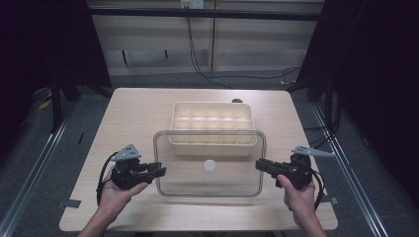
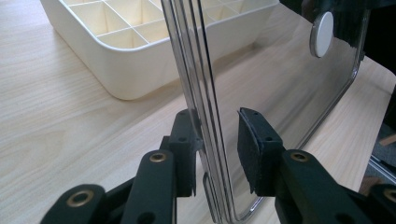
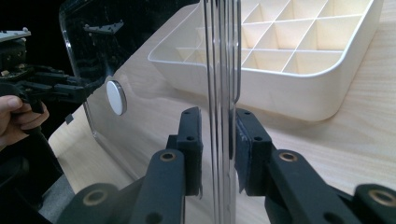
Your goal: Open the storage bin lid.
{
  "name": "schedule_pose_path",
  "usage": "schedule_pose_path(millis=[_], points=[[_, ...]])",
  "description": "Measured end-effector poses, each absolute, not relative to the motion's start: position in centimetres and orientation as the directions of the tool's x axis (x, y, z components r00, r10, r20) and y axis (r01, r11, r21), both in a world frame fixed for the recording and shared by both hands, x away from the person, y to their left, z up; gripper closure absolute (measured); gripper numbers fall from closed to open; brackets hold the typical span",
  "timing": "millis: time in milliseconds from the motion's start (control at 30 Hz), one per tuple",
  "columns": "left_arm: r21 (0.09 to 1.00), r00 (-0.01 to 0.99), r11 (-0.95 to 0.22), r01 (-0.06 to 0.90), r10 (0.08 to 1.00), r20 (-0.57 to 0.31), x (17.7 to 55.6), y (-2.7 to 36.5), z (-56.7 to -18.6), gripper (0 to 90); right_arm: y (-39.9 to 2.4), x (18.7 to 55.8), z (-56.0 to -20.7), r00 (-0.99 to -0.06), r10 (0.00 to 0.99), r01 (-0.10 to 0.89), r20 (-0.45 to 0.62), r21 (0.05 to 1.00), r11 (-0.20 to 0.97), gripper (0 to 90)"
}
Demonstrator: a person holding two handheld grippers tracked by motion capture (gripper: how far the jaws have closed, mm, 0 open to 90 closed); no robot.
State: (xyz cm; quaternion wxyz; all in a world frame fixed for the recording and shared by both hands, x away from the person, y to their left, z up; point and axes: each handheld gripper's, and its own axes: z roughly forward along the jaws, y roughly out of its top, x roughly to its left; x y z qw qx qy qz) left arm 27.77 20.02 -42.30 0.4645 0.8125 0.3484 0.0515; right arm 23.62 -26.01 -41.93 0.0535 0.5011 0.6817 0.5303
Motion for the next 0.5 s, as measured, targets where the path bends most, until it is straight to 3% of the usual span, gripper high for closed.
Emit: schedule_pose_path(millis=[500], points=[[0.776,0.749,-0.337,0.533,0.615,-0.247,26.6,20.2,-43.0,68.2,-25.8,22.6,-42.8,-0.483,0.735,0.654,0.475,0.754,-0.057,73.8]])
